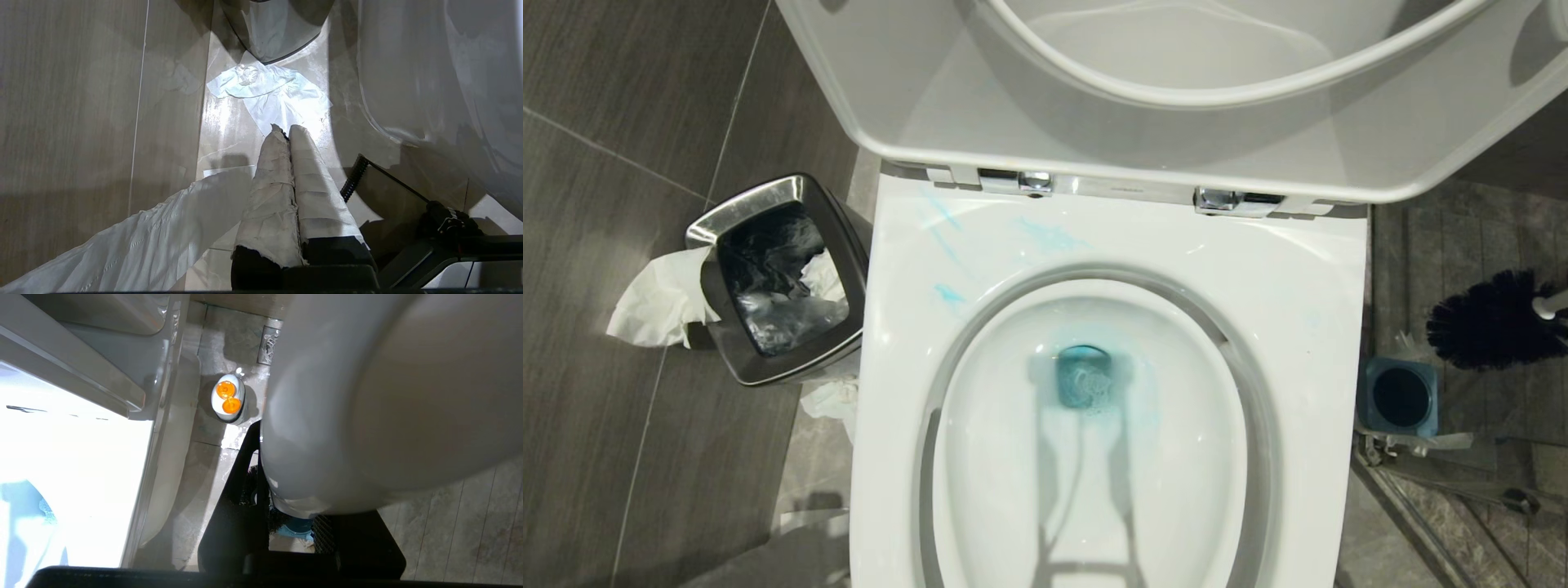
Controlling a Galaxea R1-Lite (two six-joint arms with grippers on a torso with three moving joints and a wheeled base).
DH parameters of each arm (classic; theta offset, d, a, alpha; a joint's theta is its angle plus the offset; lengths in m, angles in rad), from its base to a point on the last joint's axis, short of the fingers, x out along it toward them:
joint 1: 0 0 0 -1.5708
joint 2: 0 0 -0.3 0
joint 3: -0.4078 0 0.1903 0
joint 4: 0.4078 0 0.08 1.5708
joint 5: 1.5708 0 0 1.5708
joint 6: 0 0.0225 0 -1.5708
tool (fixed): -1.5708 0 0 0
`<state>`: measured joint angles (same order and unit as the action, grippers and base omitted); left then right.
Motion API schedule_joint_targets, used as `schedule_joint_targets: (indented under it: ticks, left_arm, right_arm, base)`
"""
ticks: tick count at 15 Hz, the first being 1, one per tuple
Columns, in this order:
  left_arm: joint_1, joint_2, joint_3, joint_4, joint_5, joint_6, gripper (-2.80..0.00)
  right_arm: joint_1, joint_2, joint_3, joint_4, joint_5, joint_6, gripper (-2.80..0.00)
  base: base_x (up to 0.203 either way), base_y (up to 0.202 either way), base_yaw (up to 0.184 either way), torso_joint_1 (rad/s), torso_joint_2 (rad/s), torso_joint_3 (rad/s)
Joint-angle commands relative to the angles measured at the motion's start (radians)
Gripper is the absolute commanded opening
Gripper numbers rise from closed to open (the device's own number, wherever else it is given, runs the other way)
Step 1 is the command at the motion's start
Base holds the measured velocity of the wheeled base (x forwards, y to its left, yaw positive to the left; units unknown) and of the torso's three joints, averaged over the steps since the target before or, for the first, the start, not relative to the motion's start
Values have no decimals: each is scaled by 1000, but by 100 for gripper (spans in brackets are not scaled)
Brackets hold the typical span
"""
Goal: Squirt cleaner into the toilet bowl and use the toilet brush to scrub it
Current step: Scrub the toilet bowl
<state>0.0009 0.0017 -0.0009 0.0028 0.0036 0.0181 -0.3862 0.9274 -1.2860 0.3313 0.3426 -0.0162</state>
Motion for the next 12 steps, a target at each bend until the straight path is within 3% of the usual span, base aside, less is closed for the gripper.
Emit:
schedule_joint_targets:
  ticks: [1, 7, 12]
  left_arm:
    - [0, 0, -1, 0, 1, 2, -280]
    - [0, 0, -1, 0, -1, 14, -280]
    - [1, 0, -1, 2, -1, 14, -280]
  right_arm:
    - [1, -4, -1, 2, 10, -1, -280]
    - [1, -4, -20, 7, 40, 17, -280]
    - [1, -20, -172, 217, 136, 31, -280]
  base:
    - [0, 0, 0, 0, 0, 0]
    - [0, 0, 0, 0, 2, 41]
    - [0, 0, 0, 3, 4, 195]
